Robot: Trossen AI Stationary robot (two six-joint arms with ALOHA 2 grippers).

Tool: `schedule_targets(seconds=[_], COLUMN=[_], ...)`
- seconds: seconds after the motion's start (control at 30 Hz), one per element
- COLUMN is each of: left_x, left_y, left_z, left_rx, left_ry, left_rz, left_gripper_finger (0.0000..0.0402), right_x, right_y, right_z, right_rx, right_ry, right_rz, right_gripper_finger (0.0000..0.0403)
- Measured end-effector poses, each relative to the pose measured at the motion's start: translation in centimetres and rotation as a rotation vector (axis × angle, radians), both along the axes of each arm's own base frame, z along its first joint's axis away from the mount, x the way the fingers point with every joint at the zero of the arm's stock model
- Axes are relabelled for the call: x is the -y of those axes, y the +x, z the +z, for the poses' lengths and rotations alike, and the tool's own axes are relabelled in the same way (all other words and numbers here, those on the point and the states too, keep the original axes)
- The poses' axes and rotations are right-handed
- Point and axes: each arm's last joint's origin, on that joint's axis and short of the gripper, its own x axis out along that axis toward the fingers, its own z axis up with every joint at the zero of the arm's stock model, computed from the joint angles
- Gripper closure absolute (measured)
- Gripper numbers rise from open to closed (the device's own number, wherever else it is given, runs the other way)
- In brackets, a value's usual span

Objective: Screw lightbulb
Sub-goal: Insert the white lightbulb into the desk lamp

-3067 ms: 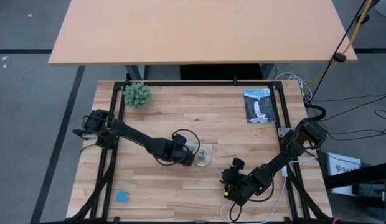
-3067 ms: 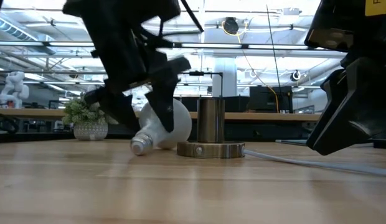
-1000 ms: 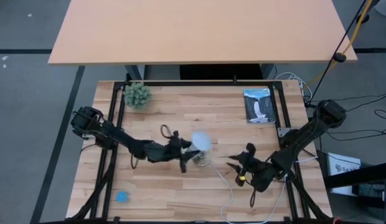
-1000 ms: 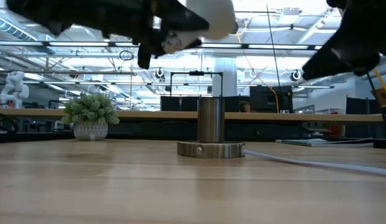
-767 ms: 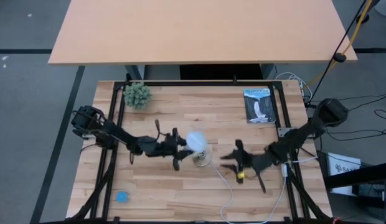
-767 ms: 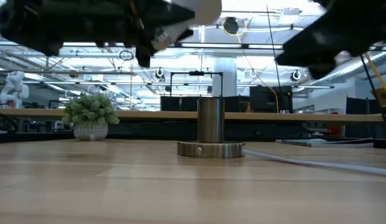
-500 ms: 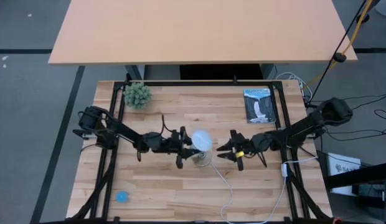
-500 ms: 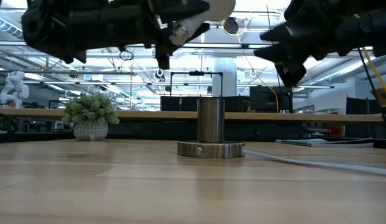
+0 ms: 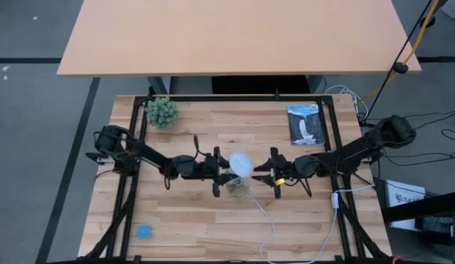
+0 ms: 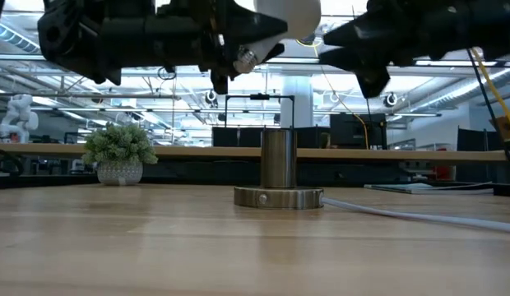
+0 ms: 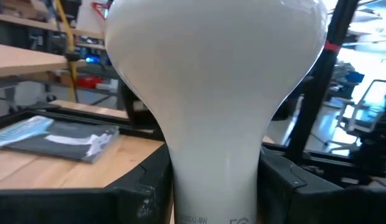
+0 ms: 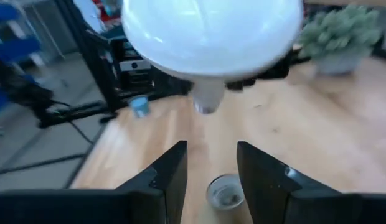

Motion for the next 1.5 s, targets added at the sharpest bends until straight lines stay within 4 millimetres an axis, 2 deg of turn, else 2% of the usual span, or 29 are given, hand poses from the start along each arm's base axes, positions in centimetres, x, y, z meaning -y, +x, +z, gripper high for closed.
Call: schedule_targets(seconds=[0.2, 0.37, 0.57, 0.97, 1.27, 1.5], left_x=[-0.7, -0.4, 0.4, 0.1, 1.5, 1.4], left_y=[0.2, 0.1, 0.4, 2.5, 2.1, 1.9], left_z=[-0.3, -0.9, -1.2, -0.6, -1.3, -1.6], left_rx=[-0.033, -0.097, -0.158, -0.321, -0.394, -0.426], left_ry=[0.004, -0.063, -0.074, -0.030, 0.046, 0.102], left_rz=[0.023, -0.034, -0.053, -0.017, -0.026, 0.023], left_gripper_finger=[0.0241, 0.0241, 0.0241, 0.0241, 0.0241, 0.0241], right_x=[0.6, 1.0, 1.0, 0.9, 0.0, -0.4], right_y=[1.5, 1.8, 1.8, 1.8, 1.6, 1.5], right_z=[1.5, 1.8, 1.8, 1.8, 1.4, 1.3], right_rx=[-0.090, -0.107, -0.107, -0.112, -0.149, -0.156], right_ry=[-0.096, -0.106, -0.106, -0.093, -0.063, -0.057], right_rz=[-0.045, -0.059, -0.045, -0.003, 0.068, 0.069], right_gripper_finger=[0.0273, 0.0273, 0.0273, 0.0273, 0.0273, 0.0273])
